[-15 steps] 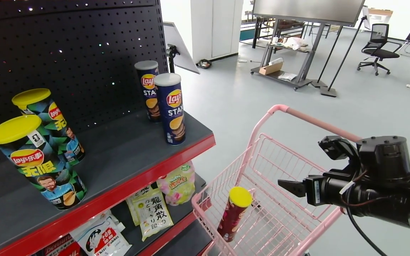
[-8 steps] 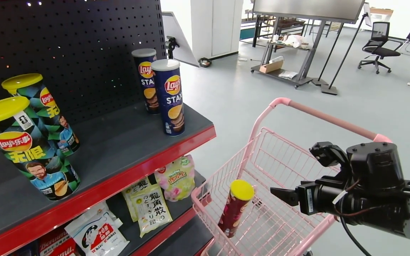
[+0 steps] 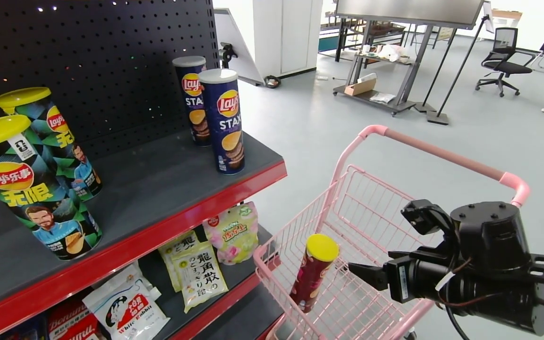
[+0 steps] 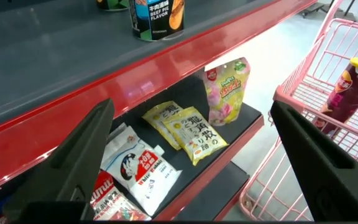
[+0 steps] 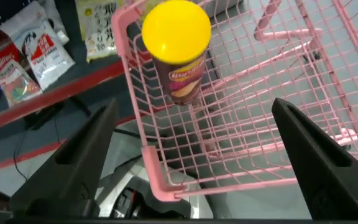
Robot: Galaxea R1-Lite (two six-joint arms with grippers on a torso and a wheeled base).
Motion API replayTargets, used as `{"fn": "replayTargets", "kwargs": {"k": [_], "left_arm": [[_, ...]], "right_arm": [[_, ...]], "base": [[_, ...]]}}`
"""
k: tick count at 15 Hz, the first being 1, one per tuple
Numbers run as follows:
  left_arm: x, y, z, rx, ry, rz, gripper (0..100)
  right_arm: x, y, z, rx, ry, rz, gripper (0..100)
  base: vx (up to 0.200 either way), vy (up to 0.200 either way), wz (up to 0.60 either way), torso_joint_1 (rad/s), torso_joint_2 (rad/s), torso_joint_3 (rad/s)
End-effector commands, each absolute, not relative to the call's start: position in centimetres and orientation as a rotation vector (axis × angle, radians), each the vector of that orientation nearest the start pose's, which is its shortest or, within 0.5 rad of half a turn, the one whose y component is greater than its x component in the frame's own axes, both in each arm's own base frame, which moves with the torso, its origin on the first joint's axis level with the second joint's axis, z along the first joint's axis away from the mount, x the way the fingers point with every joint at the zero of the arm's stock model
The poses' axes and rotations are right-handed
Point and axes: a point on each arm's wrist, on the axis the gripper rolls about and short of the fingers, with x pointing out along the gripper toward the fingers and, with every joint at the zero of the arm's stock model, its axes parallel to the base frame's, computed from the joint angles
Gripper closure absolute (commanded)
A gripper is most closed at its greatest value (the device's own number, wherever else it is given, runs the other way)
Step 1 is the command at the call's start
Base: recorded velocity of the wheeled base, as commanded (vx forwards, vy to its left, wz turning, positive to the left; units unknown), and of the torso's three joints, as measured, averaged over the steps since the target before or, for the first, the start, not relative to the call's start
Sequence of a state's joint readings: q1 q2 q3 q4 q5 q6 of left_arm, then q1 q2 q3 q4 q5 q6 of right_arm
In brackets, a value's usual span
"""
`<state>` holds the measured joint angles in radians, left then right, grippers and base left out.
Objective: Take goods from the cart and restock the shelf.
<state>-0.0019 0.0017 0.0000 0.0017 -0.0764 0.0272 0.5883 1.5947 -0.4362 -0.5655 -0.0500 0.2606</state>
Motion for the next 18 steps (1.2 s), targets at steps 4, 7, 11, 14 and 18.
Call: {"fn": "replayTargets", "kwargs": {"k": [4,7,11,14,18], "left_arm": [[-2.3,-0.2,7.5,0.027,0.002,-0.078,0],[-2.3,-0.2,7.5,0.027,0.002,-0.078,0],[-2.3,-0.2,7.5,0.027,0.002,-0.078,0],[-2.3,-0.2,7.5,0.027,0.002,-0.078,0],[-2.3,-0.2,7.5,0.027,0.002,-0.078,0]], "right_arm": [[18.1,13.9,9.0,0.036,0.649,0.485,0],[18.1,13.9,8.9,0.033,0.649,0.473,0],[18.1,13.9,8.9,0.031,0.650,0.474,0],[18.1,13.9,8.7,0.026,0.658,0.474,0],[19.3,14.7,7.2,0.026,0.673,0.466,0]], "base": [[0.000,0.000,0.00,0.000,0.00,0.000],[0.000,0.000,0.00,-0.091,0.24,0.142],[0.000,0.000,0.00,-0.140,0.40,0.249],[0.000,0.000,0.00,-0.023,0.07,0.049],[0.000,0.000,0.00,0.000,0.00,0.000]]}}
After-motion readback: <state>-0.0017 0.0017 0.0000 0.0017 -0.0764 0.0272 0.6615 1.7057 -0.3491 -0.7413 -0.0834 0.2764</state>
